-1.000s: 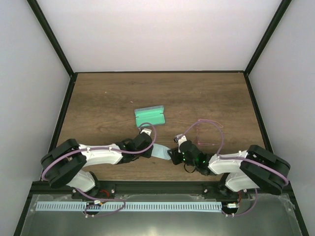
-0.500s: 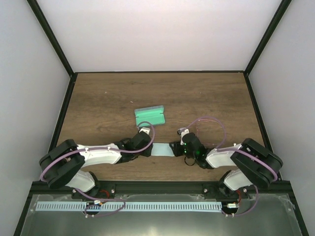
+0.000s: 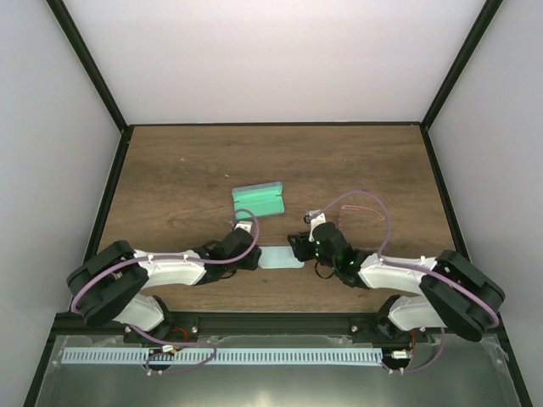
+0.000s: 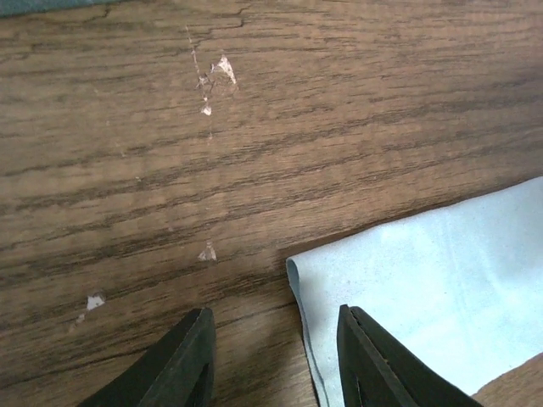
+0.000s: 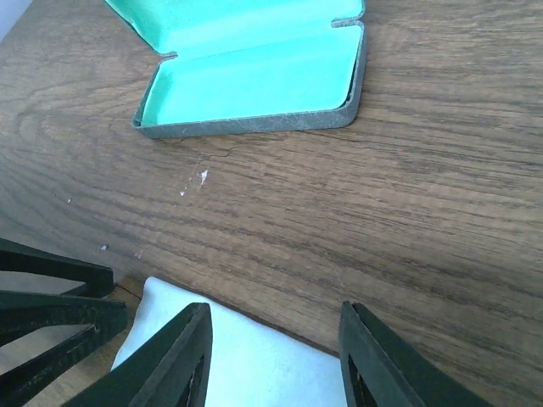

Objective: Organize the sunglasses
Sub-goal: Adjust the glasses cleaning cloth at the center of the board, then pick up the glasses cleaning cloth from the center of the board.

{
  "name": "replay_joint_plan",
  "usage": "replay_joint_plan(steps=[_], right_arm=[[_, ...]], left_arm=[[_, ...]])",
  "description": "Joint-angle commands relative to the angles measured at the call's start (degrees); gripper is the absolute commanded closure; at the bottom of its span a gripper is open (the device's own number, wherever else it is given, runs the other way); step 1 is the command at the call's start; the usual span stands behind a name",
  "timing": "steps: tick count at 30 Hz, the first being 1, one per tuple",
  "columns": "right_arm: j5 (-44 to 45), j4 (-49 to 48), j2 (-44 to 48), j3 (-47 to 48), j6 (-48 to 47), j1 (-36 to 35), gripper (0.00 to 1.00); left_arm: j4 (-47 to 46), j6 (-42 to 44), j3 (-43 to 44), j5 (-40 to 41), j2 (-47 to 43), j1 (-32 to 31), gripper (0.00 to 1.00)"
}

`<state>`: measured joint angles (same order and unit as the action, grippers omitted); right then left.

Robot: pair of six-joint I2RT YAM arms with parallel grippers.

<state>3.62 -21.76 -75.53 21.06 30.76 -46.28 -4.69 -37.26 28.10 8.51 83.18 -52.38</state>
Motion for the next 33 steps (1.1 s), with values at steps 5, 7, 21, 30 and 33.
replay_joint_plan(steps=[5,7,21,30,33], right_arm=[[6.8,8.5,5.5,1.0,0.3,-1.8,0.56],[7.1,8.8,6.1,0.6,0.0,-1.8,0.55],[7.3,9.5,8.5,-0.7,-1.0,-1.8,0.53],[6.8,9.0,8.6,-1.0,-0.9,-1.7,0.53],[6.6,8.8,8.2,-1.0,-1.0,-1.8,0.53]], left_arm=[[-2.9,-10.0,-3.5,2.6,-3.1,-1.7,0.57],[-2.6,-10.5,-3.6,3.0,-3.4,-2.3,0.58],[-0.7,-11.8,1.9,4.9,4.7,-7.8,0.58],[-0.1,-12.6,1.3,6.2,4.2,-7.9,0.71],[1.1,-12.7,1.0,7.6,3.0,-7.9,0.73]])
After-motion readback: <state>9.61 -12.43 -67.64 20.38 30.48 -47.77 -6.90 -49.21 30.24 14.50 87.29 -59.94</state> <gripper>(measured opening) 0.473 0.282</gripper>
